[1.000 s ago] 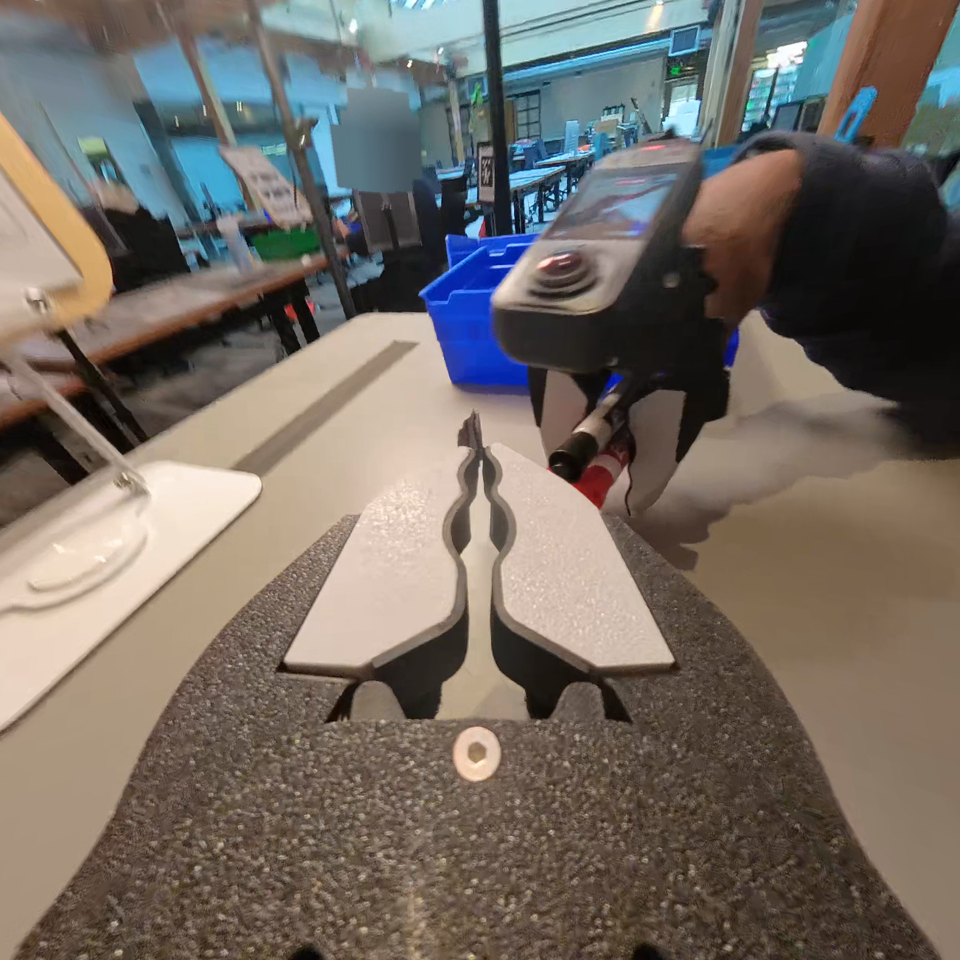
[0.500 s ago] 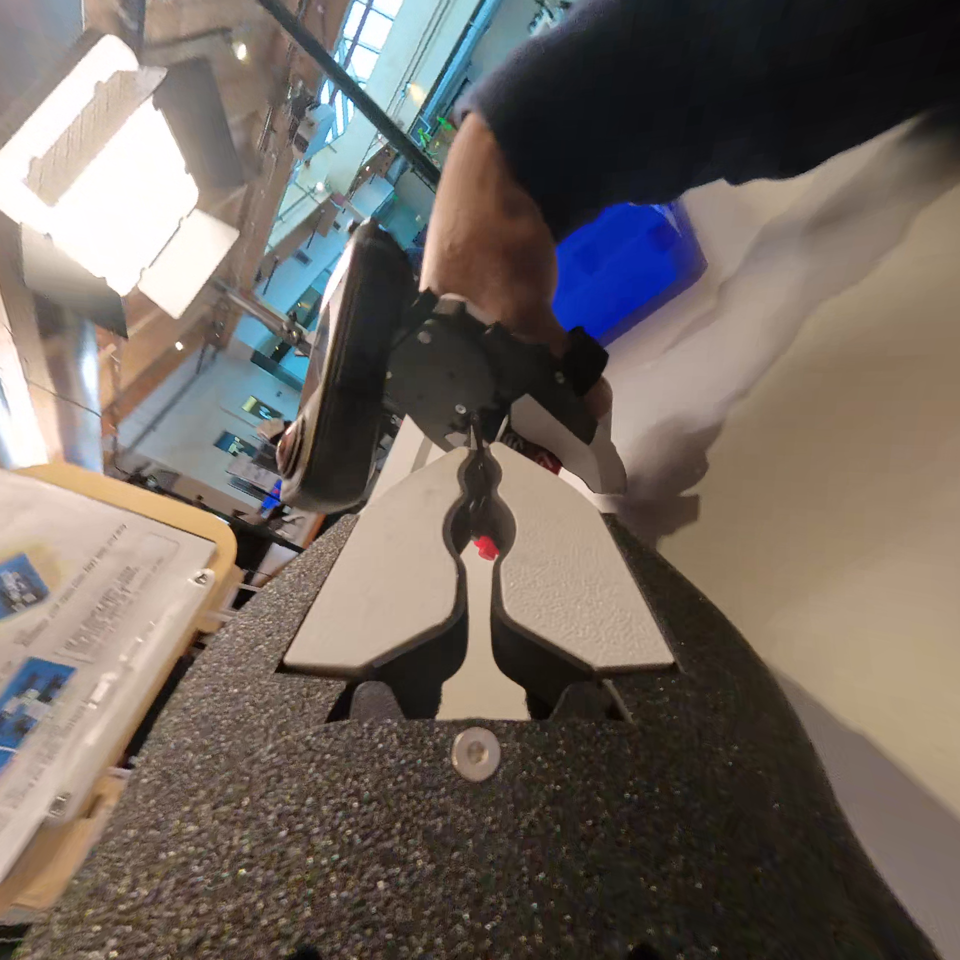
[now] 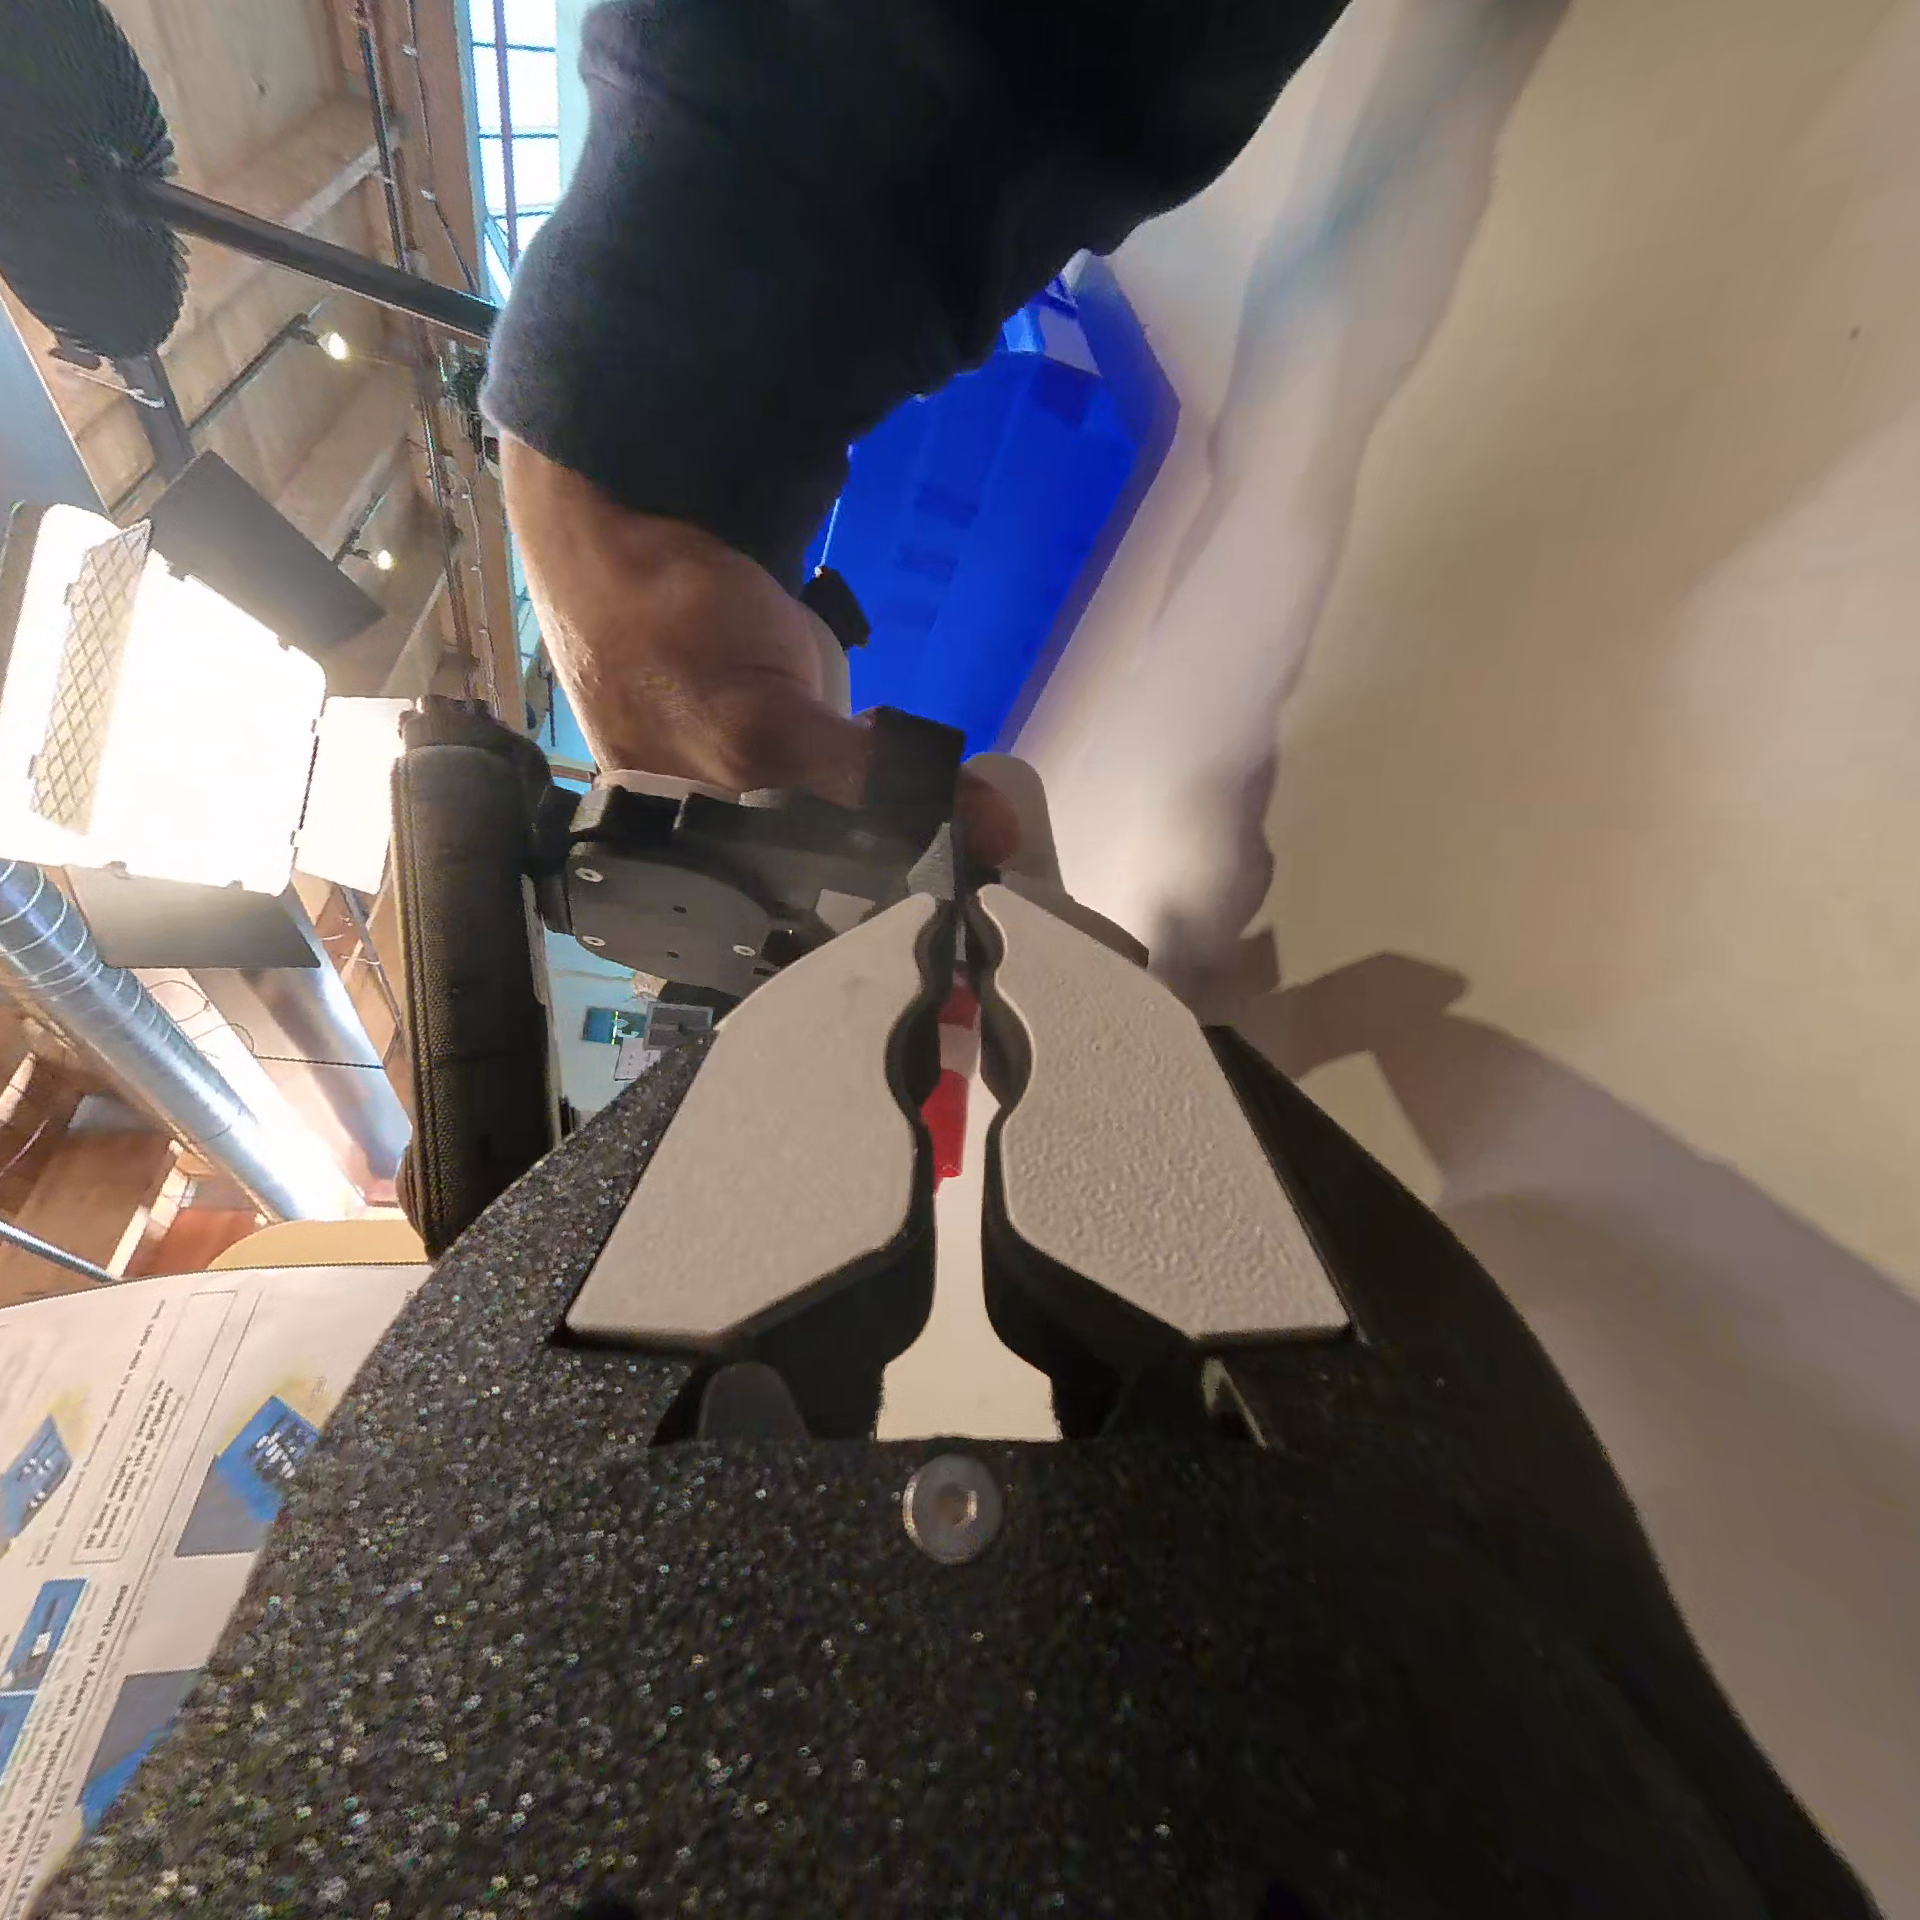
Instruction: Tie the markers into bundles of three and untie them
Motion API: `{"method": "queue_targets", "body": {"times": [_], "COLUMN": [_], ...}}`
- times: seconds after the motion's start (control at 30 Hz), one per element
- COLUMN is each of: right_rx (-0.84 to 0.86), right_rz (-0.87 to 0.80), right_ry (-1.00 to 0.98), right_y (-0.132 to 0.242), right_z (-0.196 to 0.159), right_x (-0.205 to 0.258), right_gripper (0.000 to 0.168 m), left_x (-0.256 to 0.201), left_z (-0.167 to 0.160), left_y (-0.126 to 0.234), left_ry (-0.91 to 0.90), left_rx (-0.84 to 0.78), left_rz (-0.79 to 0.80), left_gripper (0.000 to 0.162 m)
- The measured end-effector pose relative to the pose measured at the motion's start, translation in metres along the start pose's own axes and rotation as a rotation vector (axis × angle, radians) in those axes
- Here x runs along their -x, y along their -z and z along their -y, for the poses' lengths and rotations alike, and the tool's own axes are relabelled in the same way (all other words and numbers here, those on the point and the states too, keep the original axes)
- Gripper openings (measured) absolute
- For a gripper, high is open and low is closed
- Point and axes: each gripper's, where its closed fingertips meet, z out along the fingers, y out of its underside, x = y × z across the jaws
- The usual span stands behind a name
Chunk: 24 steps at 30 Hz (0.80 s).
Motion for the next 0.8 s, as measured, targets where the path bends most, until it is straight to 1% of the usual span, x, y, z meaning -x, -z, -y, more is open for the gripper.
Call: {"method": "queue_targets", "body": {"times": [0.03,0.23,0.37,0.57,0.73,0.8], "right_rx": [-0.002,-0.019,-0.024,-0.026,-0.026,-0.026], "right_rz": [0.003,0.016,0.013,0.008,0.007,0.009], "right_ry": [0.002,0.015,0.017,0.018,0.017,0.018], "right_y": [0.0,0.003,0.004,0.005,0.006,0.006], "right_z": [0.0,0.003,0.004,0.004,0.004,0.004], "right_x": [0.001,0.004,0.004,0.004,0.003,0.004], "right_gripper": [0.039,0.038,0.038,0.038,0.039,0.04], "left_x": [-0.001,-0.004,-0.003,-0.007,-0.003,0.002], "left_z": [0.0,0.002,0.002,0.002,0.006,0.006], "left_y": [0.0,0.0,0.001,0.003,0.009,0.013], "left_ry": [-0.007,-0.051,-0.02,0.003,0.052,0.12], "left_rx": [0.001,0.002,-0.009,-0.03,-0.081,-0.113], "left_rz": [-0.001,-0.003,-0.003,-0.033,-0.03,-0.025], "left_gripper": [0.002,0.004,0.009,0.012,0.018,0.02]}}
